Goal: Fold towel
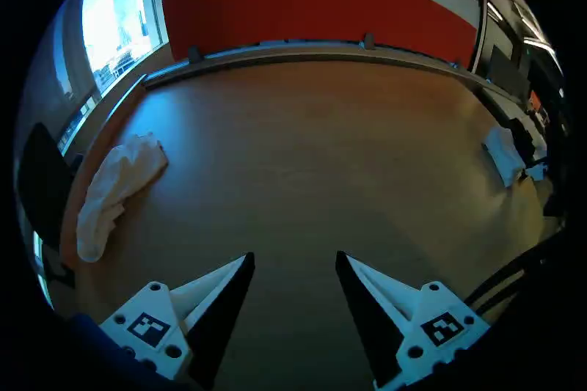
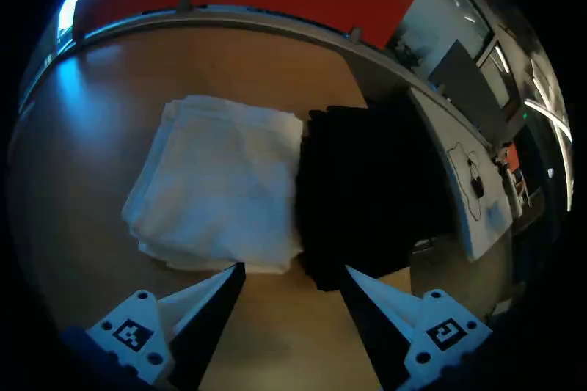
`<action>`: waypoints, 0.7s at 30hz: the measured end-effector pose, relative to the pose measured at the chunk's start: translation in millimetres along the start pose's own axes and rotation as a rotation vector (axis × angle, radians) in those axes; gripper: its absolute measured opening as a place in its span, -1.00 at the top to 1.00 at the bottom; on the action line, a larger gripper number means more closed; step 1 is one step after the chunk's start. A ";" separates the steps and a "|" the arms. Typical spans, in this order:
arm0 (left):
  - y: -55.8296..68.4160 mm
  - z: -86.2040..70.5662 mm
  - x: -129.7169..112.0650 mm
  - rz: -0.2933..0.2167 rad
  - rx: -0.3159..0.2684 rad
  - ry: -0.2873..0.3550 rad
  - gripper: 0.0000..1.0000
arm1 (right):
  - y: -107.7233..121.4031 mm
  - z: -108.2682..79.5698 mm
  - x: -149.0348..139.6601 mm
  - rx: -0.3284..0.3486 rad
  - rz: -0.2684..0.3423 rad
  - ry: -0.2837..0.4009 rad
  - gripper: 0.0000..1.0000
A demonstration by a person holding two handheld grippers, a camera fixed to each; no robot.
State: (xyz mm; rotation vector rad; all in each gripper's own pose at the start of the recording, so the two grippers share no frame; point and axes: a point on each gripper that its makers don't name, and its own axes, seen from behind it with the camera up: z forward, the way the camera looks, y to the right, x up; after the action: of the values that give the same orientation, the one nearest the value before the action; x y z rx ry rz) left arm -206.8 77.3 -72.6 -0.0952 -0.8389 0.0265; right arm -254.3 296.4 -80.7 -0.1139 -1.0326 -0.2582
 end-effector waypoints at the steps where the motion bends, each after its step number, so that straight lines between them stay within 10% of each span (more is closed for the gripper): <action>1: -0.1 -0.1 0.3 0.000 0.000 0.001 -0.62 | -0.6 -0.9 1.0 0.000 -0.001 0.003 -1.00; 21: -3.8 0.2 13.5 -0.011 -0.001 0.034 -0.62 | -33.6 -26.9 43.1 0.044 -0.003 0.111 -1.00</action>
State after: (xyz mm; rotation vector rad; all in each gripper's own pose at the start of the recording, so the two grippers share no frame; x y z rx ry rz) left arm -197.9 74.4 -62.2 -0.0918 -0.8057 0.0140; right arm -219.9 251.5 -58.3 -0.0576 -0.9277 -0.2419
